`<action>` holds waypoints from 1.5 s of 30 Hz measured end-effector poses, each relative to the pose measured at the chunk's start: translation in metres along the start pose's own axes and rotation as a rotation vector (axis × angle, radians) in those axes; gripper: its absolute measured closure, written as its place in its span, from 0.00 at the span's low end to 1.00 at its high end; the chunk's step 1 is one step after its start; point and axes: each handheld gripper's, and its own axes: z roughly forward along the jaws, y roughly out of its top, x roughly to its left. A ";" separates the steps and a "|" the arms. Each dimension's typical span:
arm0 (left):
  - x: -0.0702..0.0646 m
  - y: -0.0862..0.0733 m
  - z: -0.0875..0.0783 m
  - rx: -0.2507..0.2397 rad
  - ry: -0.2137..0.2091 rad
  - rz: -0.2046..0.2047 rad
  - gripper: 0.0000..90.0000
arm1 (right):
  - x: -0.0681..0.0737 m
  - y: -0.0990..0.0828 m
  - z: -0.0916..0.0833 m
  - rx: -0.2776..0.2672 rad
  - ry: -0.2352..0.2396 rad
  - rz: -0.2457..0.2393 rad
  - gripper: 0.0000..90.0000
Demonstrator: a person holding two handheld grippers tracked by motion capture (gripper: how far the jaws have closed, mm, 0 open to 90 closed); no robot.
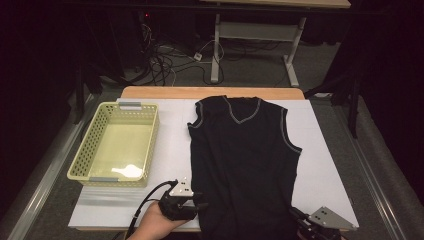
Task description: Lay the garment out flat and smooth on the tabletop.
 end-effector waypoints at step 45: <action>-0.002 -0.055 -0.072 -0.056 0.261 -0.049 0.97 | -0.040 0.032 0.014 -0.130 0.056 0.094 0.64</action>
